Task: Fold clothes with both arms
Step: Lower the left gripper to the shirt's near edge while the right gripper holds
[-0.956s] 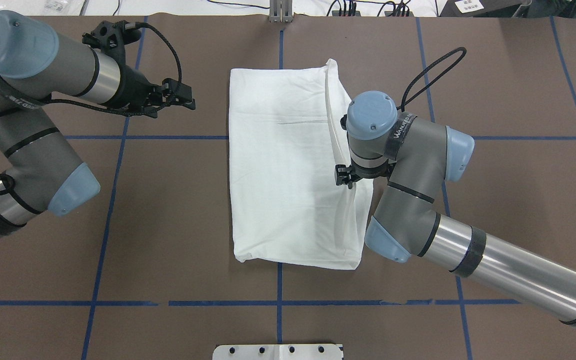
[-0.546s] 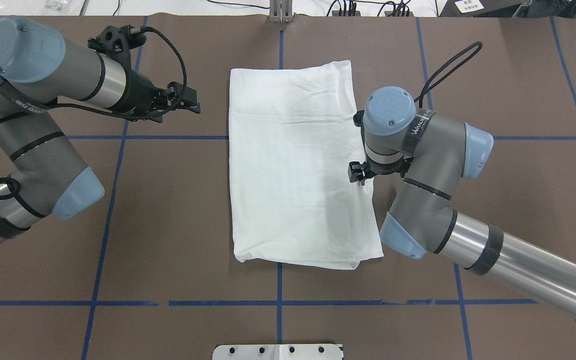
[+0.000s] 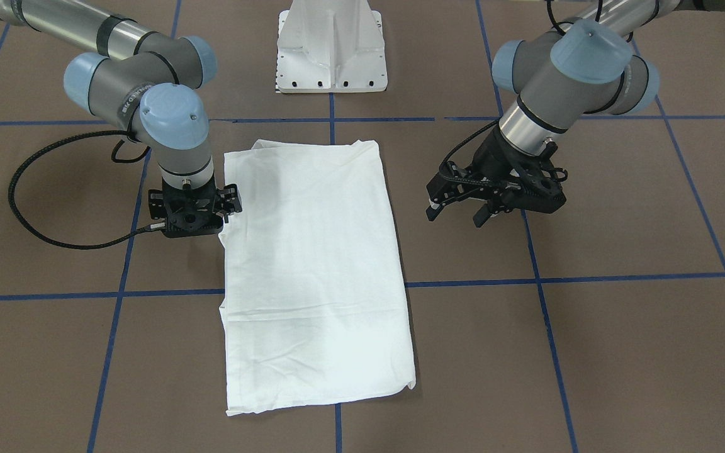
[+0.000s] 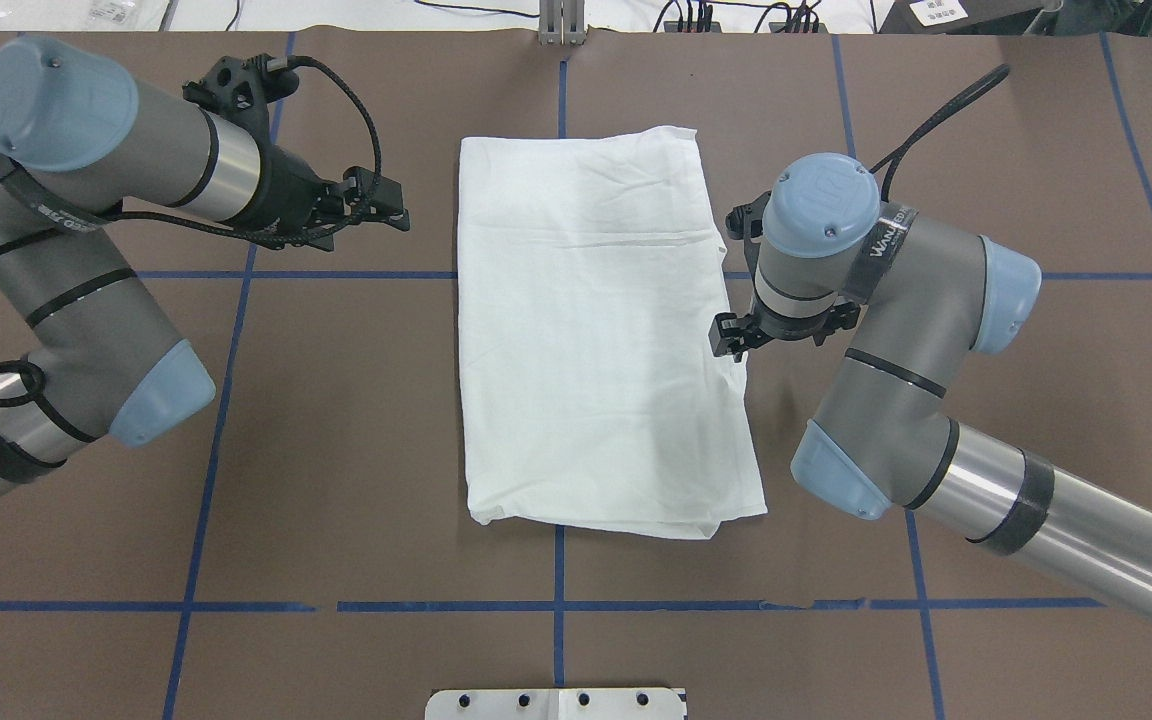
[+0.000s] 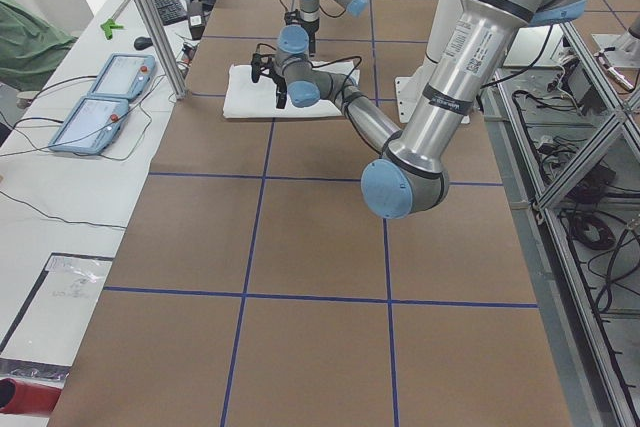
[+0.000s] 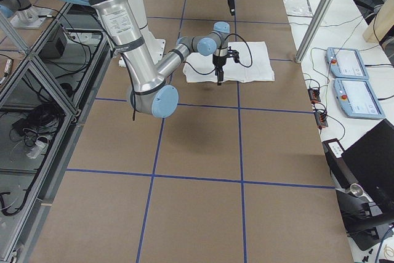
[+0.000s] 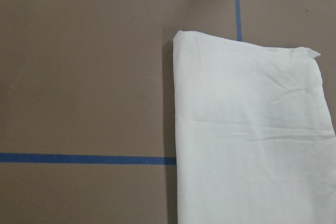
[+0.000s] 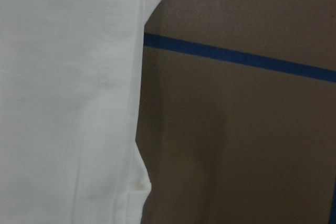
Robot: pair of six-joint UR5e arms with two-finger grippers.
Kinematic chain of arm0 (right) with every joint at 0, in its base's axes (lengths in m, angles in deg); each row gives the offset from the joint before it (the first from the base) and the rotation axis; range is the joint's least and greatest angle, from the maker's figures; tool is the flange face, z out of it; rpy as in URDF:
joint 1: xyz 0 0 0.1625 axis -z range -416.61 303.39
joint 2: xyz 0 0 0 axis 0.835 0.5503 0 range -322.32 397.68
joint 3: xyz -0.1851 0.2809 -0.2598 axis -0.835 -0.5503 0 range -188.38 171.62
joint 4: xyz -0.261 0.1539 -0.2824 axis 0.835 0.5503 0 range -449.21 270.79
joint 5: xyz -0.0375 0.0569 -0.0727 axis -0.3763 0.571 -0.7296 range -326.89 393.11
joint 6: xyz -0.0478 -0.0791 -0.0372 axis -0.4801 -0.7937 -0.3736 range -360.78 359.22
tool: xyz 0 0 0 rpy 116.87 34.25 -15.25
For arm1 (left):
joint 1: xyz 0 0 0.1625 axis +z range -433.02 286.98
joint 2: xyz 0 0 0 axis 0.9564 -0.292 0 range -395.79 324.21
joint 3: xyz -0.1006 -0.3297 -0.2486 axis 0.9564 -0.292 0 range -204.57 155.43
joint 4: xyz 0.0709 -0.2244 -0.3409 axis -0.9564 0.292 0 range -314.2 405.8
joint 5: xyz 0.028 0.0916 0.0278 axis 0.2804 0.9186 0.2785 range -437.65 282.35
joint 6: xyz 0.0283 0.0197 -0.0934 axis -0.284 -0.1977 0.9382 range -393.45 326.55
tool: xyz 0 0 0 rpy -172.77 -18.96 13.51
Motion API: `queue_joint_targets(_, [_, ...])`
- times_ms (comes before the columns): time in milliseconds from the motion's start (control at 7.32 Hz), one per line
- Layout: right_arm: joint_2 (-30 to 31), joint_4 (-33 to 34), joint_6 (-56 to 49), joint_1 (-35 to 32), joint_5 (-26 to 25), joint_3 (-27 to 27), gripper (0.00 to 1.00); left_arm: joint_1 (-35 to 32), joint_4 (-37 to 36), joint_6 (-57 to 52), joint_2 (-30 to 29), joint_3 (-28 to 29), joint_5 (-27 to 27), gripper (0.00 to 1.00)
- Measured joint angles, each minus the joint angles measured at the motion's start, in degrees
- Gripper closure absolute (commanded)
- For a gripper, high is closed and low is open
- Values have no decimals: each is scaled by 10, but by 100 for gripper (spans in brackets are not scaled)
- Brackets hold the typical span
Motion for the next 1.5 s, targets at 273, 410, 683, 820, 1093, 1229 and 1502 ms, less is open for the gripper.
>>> queue_joint_targets(273, [6, -2, 9, -2, 6, 45, 0, 44, -4, 80, 7, -27, 3, 0])
queue_joint_targets(410, [13, -3, 22, -2, 6, 64, 0, 75, -11, 129, 19, -49, 7, 0])
queue_joint_targets(683, [25, -6, 57, 1, 10, 97, 0, 163, -46, 220, 36, -82, 56, 1])
queue_joint_targets(820, [29, -6, 66, 3, 13, 110, 0, 209, -60, 256, 36, -81, 90, 3])
queue_joint_targets(1093, [30, -7, 79, 6, 16, 122, 0, 259, -69, 297, 22, -49, 128, 6])
queue_joint_targets(1229, [30, -7, 82, 8, 16, 124, 0, 267, -70, 305, 13, -30, 135, 10])
queue_joint_targets(1502, [29, -7, 84, 9, 16, 124, 0, 271, -70, 310, 5, -18, 139, 28])
